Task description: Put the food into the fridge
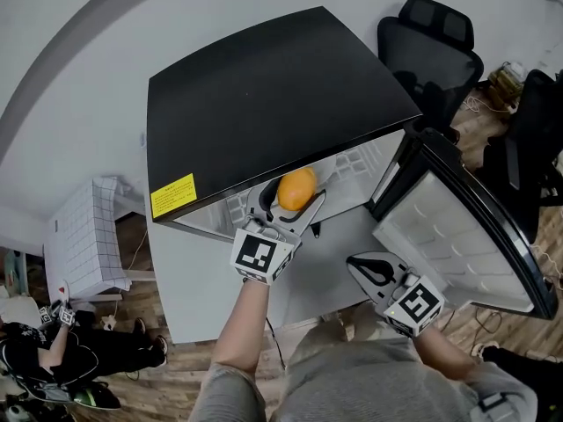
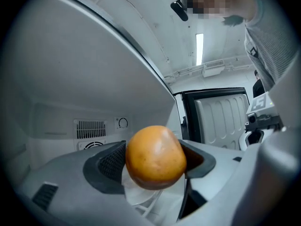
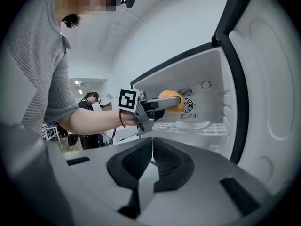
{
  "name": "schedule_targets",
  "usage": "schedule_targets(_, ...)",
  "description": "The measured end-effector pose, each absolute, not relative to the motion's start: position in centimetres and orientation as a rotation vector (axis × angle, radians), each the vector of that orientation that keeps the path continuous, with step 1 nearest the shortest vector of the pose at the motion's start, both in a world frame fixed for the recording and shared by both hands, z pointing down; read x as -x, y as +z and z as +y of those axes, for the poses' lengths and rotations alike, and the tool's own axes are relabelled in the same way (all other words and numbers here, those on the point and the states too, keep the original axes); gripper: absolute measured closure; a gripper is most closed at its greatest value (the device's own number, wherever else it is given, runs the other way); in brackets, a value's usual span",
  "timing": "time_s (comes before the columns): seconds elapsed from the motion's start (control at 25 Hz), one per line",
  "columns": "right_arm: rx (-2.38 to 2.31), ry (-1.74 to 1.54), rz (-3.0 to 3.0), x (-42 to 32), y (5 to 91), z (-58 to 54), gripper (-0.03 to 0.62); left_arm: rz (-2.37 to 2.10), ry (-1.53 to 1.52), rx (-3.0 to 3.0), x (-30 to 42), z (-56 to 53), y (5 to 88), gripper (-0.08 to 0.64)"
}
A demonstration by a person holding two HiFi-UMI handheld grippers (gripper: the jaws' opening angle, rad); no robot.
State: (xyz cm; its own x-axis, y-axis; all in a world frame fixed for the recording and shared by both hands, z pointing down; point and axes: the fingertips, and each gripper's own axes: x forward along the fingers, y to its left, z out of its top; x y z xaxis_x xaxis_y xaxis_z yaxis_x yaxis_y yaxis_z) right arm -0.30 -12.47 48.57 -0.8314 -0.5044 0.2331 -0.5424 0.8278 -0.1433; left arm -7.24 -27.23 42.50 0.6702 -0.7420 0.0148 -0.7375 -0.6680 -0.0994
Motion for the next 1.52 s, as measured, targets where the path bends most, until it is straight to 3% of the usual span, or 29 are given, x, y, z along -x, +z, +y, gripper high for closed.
schedule_targets(1.12, -0.832, 0.455, -2.768, -1.9, 53.3, -12.7, 0.578, 1.248, -0.447, 2.653, 5.1, -35.7, 47.6, 0.212)
schedule_targets(1.52, -0.798, 0.449, -2.767, -1.2, 53.3, -12.0, 0.578, 1.256, -0.791, 2.651, 5.5, -35.8, 51.5, 0.210)
